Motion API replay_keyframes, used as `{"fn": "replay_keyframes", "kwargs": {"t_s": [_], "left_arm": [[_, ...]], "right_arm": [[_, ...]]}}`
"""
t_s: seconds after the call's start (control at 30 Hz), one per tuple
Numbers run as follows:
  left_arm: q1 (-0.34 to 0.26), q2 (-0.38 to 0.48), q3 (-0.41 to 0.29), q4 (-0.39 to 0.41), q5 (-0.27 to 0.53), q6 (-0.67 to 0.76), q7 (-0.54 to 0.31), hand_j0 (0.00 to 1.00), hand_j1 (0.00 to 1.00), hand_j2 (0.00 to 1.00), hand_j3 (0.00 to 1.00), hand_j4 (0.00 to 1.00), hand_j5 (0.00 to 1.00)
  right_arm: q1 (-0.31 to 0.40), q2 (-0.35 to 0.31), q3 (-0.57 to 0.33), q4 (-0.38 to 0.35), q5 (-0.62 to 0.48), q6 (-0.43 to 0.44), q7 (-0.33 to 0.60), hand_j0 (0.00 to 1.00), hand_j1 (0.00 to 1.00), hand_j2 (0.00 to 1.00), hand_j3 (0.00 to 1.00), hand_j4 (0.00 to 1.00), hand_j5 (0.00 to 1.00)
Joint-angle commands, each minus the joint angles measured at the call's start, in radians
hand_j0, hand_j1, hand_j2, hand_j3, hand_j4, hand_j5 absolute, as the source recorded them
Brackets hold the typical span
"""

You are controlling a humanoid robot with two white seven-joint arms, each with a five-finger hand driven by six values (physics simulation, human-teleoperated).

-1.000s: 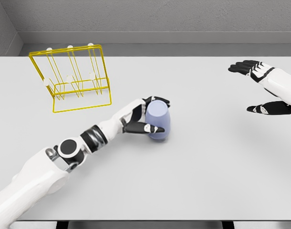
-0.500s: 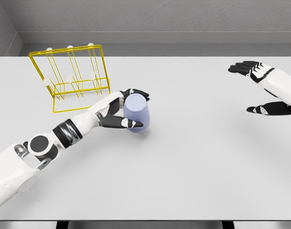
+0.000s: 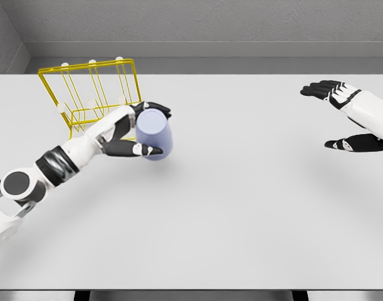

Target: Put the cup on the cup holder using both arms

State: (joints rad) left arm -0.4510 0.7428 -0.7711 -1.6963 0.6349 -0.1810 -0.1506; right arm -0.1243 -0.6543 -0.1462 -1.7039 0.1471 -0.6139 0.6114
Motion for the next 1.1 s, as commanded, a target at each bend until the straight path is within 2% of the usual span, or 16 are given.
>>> {"fn": "replay_keyframes", "kwargs": {"t_s": [0.0, 0.67, 1.07], "left_arm": [[0.0, 0.021, 0.012, -0.019, 0.005, -0.008, 0.0, 0.71, 0.71, 0.71, 0.71, 0.71, 0.71], [-0.002, 0.113, 0.085, -0.043, 0.023, -0.052, 0.002, 0.71, 0.71, 0.71, 0.71, 0.71, 0.71], [0.0, 0.194, 0.105, -0.063, 0.08, -0.092, 0.002, 0.71, 0.71, 0.71, 0.71, 0.71, 0.71]], "right_arm": [[0.0, -0.001, 0.0, 0.0, -0.008, 0.003, -0.001, 1.0, 1.0, 1.0, 1.0, 1.0, 1.0], [0.002, -0.001, 0.0, 0.0, -0.006, 0.003, -0.001, 1.0, 1.0, 1.0, 1.0, 1.0, 1.0], [0.002, -0.001, 0.0, -0.002, -0.008, 0.003, -0.001, 1.0, 1.0, 1.0, 1.0, 1.0, 1.0]]}}
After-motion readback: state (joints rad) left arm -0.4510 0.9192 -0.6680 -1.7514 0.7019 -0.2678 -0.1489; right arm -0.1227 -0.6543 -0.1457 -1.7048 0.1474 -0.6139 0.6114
